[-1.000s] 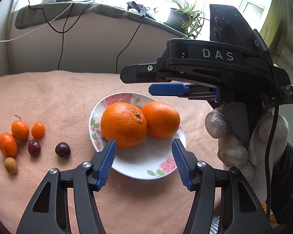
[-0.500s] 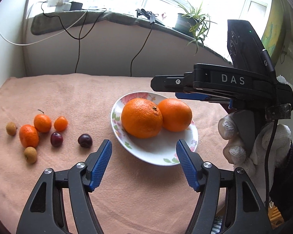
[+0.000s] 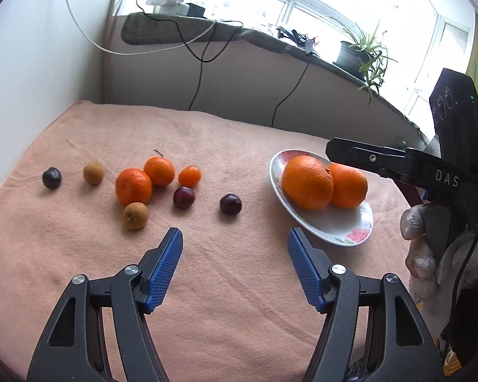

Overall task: Organize fruits
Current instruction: 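Open the right gripper beside the first orange and withdraw it, then move the right gripper down around the dark red cherry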

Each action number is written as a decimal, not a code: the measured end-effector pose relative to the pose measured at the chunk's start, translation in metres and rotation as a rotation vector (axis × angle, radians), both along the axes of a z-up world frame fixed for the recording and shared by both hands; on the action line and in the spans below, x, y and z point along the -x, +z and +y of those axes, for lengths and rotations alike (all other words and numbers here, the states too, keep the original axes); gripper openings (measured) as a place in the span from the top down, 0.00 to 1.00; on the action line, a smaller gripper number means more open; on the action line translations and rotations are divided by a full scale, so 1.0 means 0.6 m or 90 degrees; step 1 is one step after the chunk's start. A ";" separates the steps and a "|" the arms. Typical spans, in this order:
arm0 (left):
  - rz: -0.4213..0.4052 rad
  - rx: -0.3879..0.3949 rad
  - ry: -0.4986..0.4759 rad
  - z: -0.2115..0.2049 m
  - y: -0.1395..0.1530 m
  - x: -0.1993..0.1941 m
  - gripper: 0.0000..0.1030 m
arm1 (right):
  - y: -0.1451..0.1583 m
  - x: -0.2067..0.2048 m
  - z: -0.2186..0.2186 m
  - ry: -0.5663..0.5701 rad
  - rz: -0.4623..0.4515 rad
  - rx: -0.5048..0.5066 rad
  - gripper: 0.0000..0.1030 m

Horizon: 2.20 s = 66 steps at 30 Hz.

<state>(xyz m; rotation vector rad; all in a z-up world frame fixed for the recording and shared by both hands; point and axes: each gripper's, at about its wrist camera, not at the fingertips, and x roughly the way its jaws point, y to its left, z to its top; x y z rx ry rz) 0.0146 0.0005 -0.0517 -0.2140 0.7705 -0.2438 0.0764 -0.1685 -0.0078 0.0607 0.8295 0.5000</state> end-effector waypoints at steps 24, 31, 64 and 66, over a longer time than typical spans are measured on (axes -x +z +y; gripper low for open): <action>0.029 0.003 0.089 0.110 -0.051 -0.029 0.48 | -0.068 -0.017 0.175 0.155 0.065 0.071 0.46; 0.041 0.003 0.083 0.115 -0.061 -0.048 0.55 | -0.098 -0.042 0.212 0.161 0.079 0.108 0.59; 0.065 -0.011 0.064 0.113 -0.084 -0.086 0.75 | -0.155 -0.091 0.251 0.183 0.103 0.166 0.75; 0.064 -0.011 0.064 0.115 -0.084 -0.085 0.75 | -0.154 -0.091 0.250 0.185 0.102 0.163 0.76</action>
